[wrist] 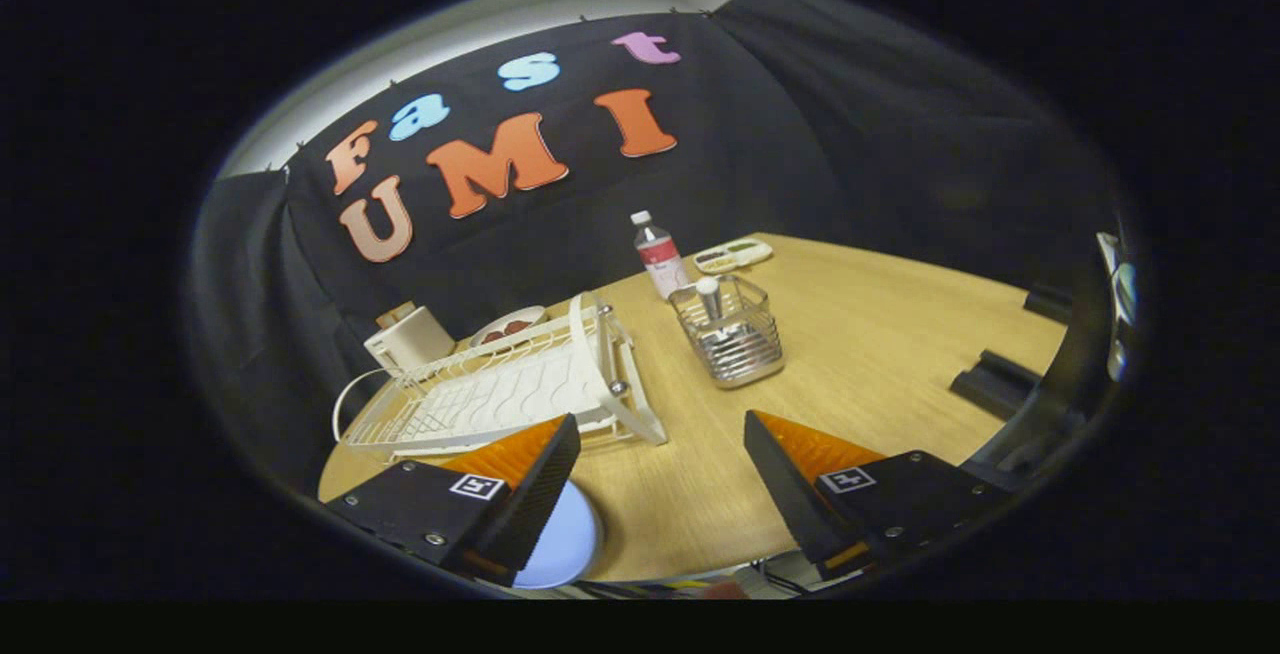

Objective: Take the plate from the dish rack, then take the spoon from the basket and place it into the plate.

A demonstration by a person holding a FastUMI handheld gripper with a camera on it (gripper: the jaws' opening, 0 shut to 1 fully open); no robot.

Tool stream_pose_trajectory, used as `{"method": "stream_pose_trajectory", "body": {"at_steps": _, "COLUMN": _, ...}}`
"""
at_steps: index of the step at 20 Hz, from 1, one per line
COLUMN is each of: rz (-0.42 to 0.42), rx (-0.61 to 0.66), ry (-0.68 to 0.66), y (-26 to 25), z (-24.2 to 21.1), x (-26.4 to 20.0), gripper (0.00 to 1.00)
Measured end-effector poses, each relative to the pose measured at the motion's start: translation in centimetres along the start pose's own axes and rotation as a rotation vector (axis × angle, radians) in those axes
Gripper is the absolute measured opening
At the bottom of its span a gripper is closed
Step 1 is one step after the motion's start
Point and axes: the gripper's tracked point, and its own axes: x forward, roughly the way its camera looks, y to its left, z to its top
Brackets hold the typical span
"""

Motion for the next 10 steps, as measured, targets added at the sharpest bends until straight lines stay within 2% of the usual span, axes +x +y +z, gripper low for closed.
{"method": "stream_pose_trajectory", "body": {"at_steps": 4, "rz": -0.037, "rx": -0.122, "ry": -0.093, "y": -0.8, "z": 3.5, "x": 1.2, "gripper": 0.98}}
{"method": "stream_pose_trajectory", "body": {"at_steps": 10, "rz": -0.091, "rx": -0.220, "ry": -0.174, "y": -3.1, "z": 6.2, "x": 4.0, "gripper": 0.99}}
